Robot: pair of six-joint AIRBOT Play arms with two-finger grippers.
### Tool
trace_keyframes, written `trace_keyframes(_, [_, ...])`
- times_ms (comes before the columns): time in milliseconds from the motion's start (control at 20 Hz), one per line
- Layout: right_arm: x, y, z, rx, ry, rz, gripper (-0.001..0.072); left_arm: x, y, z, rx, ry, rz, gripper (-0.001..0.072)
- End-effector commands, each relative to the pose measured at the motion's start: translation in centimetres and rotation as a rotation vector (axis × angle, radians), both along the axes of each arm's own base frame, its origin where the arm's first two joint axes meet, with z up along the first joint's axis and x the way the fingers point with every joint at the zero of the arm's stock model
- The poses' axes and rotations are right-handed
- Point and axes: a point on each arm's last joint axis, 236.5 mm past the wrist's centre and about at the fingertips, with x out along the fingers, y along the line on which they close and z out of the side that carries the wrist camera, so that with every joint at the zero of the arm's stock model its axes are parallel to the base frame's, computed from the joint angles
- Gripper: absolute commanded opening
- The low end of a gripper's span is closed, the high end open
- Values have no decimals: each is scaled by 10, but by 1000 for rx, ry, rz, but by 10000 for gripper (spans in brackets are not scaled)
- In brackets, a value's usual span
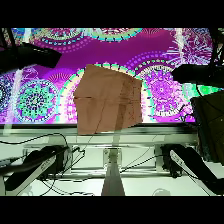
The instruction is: Fold the clothes and pants, and hang the long-sleeved shirts on hangers.
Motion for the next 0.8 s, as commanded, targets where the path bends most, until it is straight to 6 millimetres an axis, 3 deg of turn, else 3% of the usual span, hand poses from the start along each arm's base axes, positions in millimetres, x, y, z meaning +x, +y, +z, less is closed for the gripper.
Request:
trace_keyframes(0, [0, 0, 0, 0, 0, 1, 19, 0, 1, -1, 1, 3, 1, 696])
trace_keyframes(500, [0, 0, 0, 0, 0, 1, 19, 1, 1, -3, 0, 6, 1, 696])
trace_keyframes(550, [12, -1, 8, -10, -67, 1, 19, 1, 1, -3, 0, 6, 1, 696])
trace_keyframes(650, [34, -25, 21, -153, -202, 6, 18, 1, -2, -2, -12, 7, -2, 696])
trace_keyframes(750, [39, -79, 14, -370, -184, -88, 18, 0, -9, 2, -71, 17, 2, 696])
